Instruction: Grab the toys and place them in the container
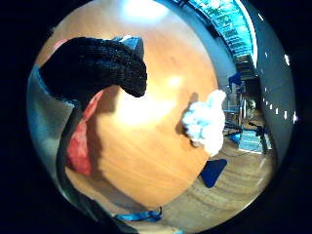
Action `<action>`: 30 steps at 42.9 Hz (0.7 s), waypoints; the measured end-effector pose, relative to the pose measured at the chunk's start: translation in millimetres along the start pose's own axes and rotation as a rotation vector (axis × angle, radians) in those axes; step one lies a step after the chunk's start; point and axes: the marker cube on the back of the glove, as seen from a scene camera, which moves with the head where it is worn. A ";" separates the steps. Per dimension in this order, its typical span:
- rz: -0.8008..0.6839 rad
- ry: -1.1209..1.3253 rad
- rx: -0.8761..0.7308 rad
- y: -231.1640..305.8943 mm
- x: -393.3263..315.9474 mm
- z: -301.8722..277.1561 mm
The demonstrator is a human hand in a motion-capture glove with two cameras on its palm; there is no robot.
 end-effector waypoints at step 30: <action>0.030 0.009 0.165 -5.0 8.9 41.9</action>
